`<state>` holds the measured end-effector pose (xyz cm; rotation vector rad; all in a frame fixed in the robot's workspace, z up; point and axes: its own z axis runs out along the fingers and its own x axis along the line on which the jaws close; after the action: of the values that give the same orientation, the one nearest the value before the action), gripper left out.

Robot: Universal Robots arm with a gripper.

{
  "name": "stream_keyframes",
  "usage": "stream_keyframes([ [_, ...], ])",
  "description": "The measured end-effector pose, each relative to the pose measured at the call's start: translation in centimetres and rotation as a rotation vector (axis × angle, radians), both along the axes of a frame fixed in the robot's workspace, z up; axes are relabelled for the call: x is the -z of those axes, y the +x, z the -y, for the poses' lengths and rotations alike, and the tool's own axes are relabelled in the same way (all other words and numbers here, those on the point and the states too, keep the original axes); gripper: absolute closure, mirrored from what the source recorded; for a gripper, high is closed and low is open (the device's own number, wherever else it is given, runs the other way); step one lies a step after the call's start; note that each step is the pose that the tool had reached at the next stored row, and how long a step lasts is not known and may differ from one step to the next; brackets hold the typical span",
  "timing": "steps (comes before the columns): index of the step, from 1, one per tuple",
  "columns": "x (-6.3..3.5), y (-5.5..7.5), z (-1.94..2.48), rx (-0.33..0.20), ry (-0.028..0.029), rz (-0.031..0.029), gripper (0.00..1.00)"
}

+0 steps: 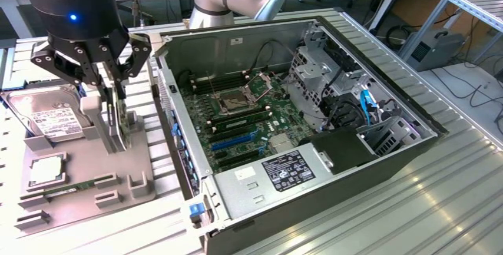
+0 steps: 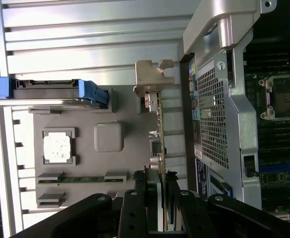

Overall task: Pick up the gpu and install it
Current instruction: 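Pick up the gpu and move the gpu toward the slot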

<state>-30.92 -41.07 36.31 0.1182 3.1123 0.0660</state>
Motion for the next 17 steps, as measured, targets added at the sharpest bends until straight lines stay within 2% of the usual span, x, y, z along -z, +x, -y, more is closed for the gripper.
stream_keyframes([
  [17, -0.36, 0.0, 0.0, 0.0, 0.0, 0.0, 0.73],
])
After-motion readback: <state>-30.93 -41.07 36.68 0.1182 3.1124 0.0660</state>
